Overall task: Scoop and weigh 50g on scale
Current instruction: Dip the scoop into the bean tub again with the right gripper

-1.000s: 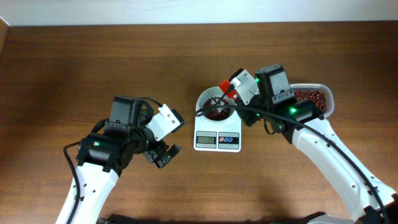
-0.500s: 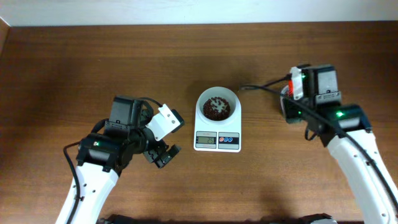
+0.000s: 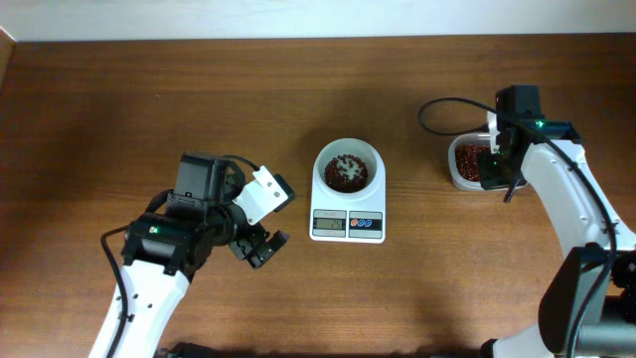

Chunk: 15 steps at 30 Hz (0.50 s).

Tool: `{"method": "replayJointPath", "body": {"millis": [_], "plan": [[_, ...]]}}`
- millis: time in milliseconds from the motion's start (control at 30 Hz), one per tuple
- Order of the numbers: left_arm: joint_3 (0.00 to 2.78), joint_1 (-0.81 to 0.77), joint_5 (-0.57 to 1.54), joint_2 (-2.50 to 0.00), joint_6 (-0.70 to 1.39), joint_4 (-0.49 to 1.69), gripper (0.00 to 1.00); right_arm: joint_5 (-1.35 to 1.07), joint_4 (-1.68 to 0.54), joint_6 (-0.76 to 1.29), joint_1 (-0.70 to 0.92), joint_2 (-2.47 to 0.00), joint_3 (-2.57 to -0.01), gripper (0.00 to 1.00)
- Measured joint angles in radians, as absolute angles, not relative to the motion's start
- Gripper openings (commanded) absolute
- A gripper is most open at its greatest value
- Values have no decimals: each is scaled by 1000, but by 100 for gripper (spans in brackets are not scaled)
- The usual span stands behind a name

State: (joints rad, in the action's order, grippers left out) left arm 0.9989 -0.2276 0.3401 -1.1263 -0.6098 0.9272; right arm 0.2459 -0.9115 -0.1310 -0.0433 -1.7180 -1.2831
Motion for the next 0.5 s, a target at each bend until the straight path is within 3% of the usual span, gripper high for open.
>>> {"method": "replayJointPath", "body": {"millis": [167,333,500], "plan": [[999,-228,340,-1126,-610,928,99,-24,-933,-129,-93,-1733,-1283,4],[999,-228,340,-1126,-610,927,99,-414,-949,-81,-365,-1736,-1283,4],[999,-228,340,-1126,-610,927,99,-644,-945,-78,-530,-1778,-1240,4]]}}
